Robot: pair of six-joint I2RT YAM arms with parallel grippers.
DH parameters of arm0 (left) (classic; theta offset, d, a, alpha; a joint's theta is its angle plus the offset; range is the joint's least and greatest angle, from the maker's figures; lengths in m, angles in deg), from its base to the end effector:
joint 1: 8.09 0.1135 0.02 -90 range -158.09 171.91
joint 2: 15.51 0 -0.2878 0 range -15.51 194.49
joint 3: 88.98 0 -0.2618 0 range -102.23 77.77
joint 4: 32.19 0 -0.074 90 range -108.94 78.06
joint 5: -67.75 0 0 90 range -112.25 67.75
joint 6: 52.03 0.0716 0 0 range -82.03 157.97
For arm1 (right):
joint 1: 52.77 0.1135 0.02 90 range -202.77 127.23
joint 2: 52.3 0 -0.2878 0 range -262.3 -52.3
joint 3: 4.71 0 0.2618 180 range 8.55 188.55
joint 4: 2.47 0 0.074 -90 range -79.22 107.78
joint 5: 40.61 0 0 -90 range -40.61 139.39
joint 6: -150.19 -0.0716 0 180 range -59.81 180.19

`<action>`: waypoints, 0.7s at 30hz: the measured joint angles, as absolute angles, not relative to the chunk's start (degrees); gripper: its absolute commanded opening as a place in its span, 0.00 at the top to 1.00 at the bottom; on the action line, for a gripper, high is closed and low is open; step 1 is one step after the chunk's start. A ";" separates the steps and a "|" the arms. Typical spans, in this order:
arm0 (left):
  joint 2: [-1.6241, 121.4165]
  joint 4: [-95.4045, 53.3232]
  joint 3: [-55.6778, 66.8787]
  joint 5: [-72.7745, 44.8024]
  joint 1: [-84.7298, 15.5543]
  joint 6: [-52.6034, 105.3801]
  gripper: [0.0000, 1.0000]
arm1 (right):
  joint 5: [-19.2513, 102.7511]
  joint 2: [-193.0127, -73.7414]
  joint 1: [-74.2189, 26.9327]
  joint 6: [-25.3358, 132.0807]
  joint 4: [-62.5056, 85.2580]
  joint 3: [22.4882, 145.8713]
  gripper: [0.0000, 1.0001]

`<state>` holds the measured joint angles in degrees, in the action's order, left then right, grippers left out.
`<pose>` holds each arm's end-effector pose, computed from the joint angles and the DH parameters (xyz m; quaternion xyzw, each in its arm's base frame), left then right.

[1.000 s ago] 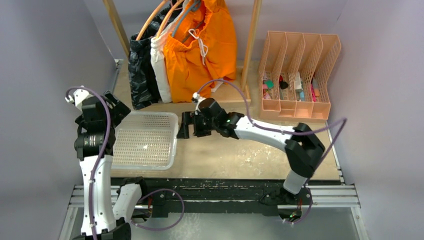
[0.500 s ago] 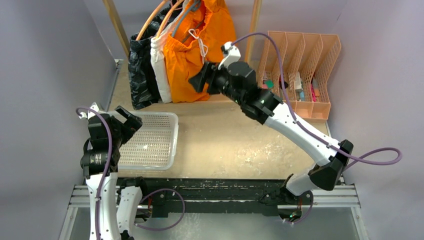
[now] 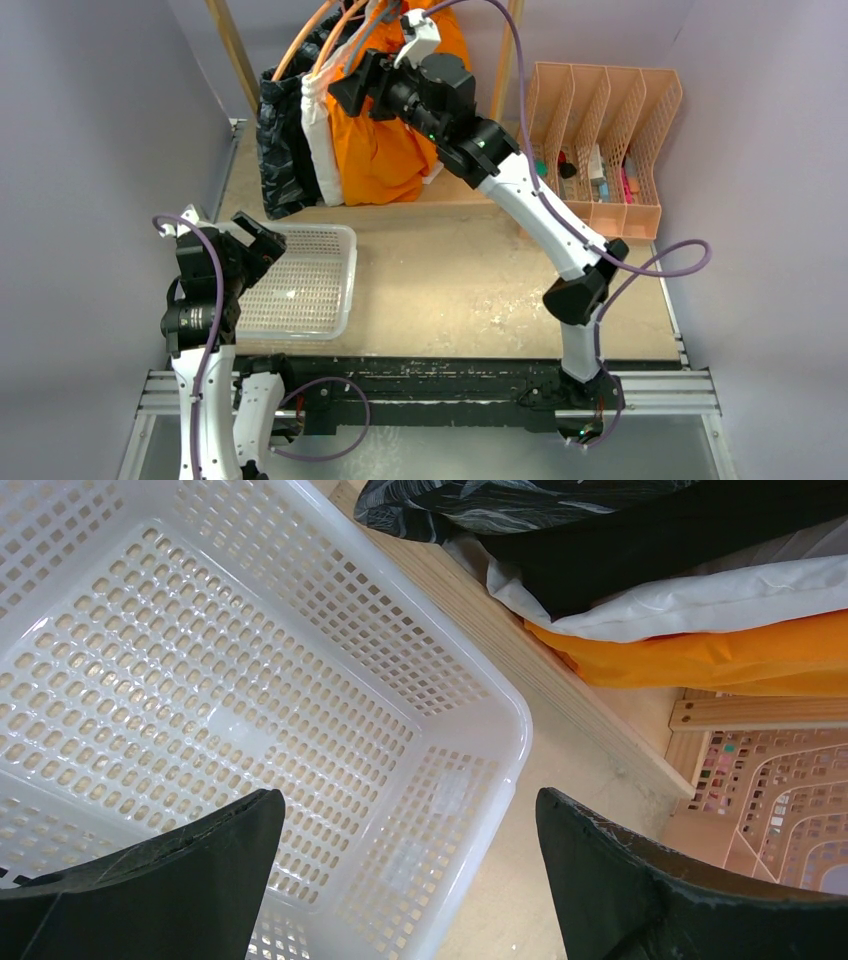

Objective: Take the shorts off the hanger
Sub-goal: Pick up the hanger from the clothes rod.

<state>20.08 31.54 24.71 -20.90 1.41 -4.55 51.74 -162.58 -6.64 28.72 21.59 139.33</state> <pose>0.1316 0.0203 0.3354 -0.3803 0.7923 -0.1455 0.4544 0.3354 0.3446 0.5535 -0.0667 0.6414 0.4685 0.6039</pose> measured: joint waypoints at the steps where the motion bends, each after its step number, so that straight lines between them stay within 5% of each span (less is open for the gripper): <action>1: 20.11 31.54 24.71 -20.90 1.41 -4.55 0.04 | 52.11 -163.89 -6.64 29.27 22.11 141.38 0.27; 5: 20.28 31.52 24.71 -20.88 1.41 -4.55 0.04 | 51.87 -167.12 -7.38 30.71 22.57 144.73 0.36; 21: 21.29 31.45 24.76 -20.95 1.41 -4.51 0.04 | 46.89 -174.16 -10.44 31.57 22.05 150.76 0.33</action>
